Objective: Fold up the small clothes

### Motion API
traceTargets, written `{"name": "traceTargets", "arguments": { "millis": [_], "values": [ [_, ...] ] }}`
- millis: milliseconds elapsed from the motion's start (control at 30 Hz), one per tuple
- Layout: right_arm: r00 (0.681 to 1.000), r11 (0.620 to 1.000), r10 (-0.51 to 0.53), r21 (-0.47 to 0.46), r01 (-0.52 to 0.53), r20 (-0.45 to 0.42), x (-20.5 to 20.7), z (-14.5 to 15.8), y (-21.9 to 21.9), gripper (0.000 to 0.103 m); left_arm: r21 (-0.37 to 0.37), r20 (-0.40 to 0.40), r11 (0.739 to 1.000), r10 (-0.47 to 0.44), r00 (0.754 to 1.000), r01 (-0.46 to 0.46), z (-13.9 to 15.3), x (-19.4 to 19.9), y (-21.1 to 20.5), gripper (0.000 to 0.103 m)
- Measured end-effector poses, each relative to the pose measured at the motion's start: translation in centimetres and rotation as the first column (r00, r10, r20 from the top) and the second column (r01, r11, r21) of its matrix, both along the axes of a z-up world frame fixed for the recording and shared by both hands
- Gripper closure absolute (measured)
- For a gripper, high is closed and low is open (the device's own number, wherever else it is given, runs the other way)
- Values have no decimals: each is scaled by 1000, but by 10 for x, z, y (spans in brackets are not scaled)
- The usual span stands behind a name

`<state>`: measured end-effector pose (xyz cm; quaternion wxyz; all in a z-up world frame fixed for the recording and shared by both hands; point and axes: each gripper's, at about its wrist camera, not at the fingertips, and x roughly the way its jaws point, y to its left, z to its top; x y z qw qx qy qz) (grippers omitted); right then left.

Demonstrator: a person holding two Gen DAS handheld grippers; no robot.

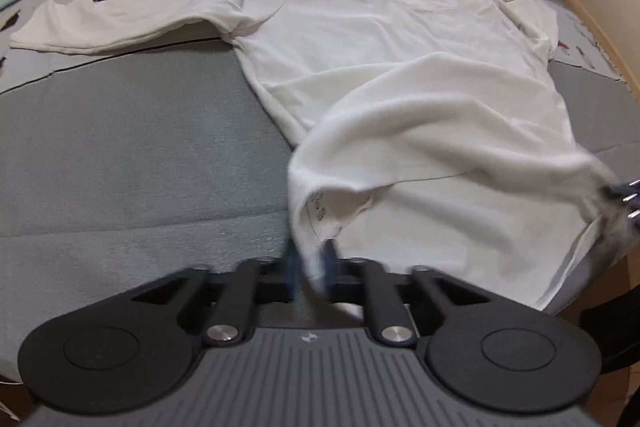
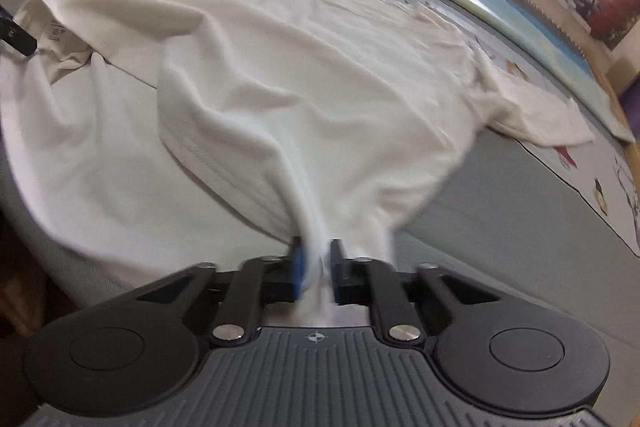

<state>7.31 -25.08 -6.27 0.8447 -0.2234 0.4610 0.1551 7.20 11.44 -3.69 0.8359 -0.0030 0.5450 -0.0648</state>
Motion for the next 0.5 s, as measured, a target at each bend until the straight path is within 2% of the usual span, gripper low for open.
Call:
{"name": "traceTargets", "arguments": {
  "millis": [67,167,233,300,333,433,467,500],
  "values": [
    [999,999,-35,-7,35,20,-3,15,-26,101,18,18,1000,-8,1000,8,7,-6,1,97],
    [990,986,-143,82,143,-8,-11,42,-78,101,81,54,994,-77,996,73,24,-25,-3,97],
    [978,968,-203,143,208,-52,-19,50,-110,101,103,67,987,-134,989,126,35,-39,-4,97],
    [956,934,-258,218,283,-137,-23,46,-133,101,130,29,978,-168,985,163,36,-48,-4,97],
    [952,932,-256,220,289,-167,-26,43,-135,101,145,1,973,-183,983,181,32,-51,-6,97],
    [942,964,-199,118,238,-270,-33,13,-127,102,176,-105,948,-248,963,264,22,-58,-17,95],
    [938,970,-191,89,225,-289,-34,5,-125,101,175,-117,944,-263,958,280,21,-59,-20,95],
    [942,972,-197,69,223,-272,-35,3,-123,101,156,-105,947,-268,958,282,26,-60,-21,95]
  ]
}}
